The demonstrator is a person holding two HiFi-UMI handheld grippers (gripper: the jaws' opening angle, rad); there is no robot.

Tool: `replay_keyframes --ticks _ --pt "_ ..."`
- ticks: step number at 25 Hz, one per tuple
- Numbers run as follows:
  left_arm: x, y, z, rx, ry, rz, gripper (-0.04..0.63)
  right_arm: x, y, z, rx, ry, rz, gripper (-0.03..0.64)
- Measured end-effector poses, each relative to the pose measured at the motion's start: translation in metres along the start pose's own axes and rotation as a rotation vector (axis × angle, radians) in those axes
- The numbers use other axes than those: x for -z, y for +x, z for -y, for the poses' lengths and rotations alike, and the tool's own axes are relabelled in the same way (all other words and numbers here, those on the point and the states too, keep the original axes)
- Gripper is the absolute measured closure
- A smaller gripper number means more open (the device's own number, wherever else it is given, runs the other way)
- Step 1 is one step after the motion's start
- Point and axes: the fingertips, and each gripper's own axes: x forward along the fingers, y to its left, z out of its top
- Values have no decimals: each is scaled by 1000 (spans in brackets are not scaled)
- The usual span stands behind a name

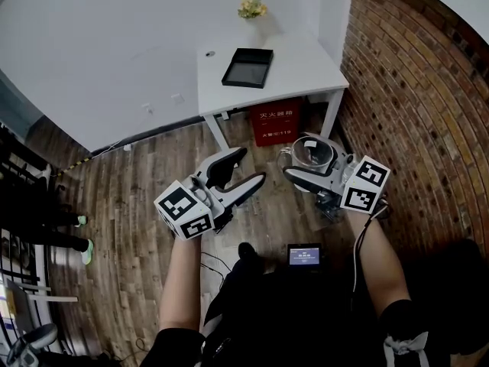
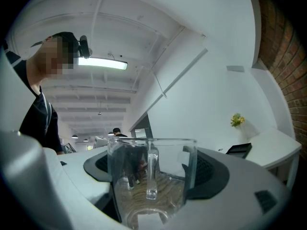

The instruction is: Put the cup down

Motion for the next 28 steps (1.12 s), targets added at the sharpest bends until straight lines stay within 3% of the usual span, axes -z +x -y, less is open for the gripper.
replay_keyframes --ticks 14,28 --pt "14 23 -67 23 -21 -1 316 3 35 58 16 0 -19 190" --pt "5 59 -231 112 30 -72 316 -19 151 186 78 -6 -29 190"
